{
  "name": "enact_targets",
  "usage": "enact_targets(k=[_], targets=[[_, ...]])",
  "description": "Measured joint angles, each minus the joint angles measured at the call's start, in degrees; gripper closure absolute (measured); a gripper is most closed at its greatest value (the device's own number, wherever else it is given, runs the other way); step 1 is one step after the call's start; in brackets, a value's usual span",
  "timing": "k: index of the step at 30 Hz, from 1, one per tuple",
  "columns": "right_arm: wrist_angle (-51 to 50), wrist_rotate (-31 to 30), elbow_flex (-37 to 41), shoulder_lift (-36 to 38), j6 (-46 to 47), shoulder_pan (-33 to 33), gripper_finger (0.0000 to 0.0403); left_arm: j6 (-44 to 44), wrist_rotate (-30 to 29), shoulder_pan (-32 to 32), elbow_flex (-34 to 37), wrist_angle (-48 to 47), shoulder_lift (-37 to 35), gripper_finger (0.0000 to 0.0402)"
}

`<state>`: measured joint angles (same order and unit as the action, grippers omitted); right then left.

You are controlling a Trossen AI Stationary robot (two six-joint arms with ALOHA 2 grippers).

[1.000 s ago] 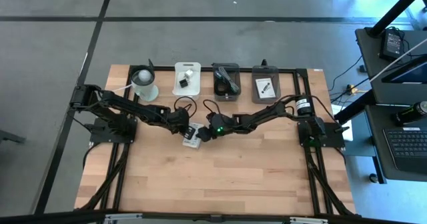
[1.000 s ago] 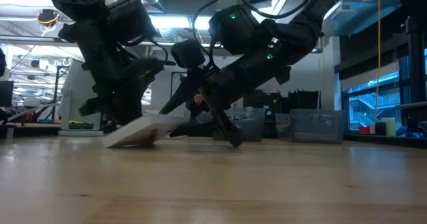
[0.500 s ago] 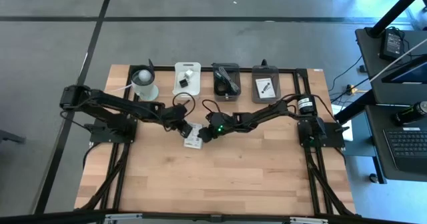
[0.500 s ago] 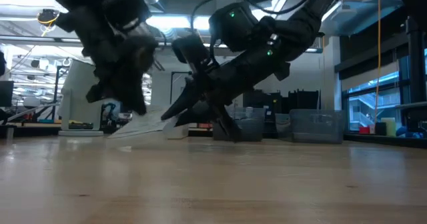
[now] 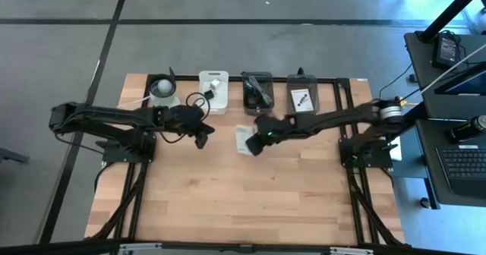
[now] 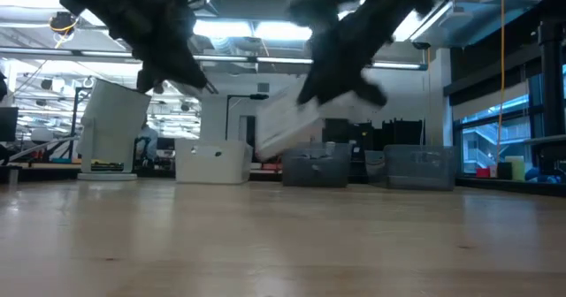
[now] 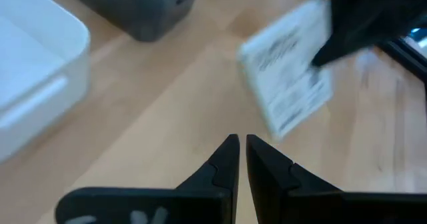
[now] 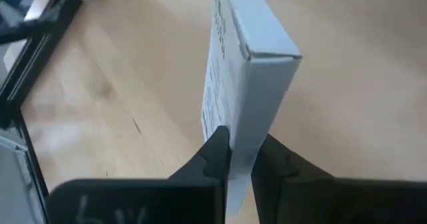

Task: Pick and place items into bin
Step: Put the card reader box into the right black bin

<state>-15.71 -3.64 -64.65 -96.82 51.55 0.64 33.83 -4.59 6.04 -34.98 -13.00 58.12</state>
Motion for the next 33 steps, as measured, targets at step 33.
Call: enact_targets(k=[33], targets=[[-36.48,12.19,-0.21,11.57,-39.28,-53.18,0.037,-5.03,-7.56,8.0,0.0,-0.08,0.27,0.0378]])
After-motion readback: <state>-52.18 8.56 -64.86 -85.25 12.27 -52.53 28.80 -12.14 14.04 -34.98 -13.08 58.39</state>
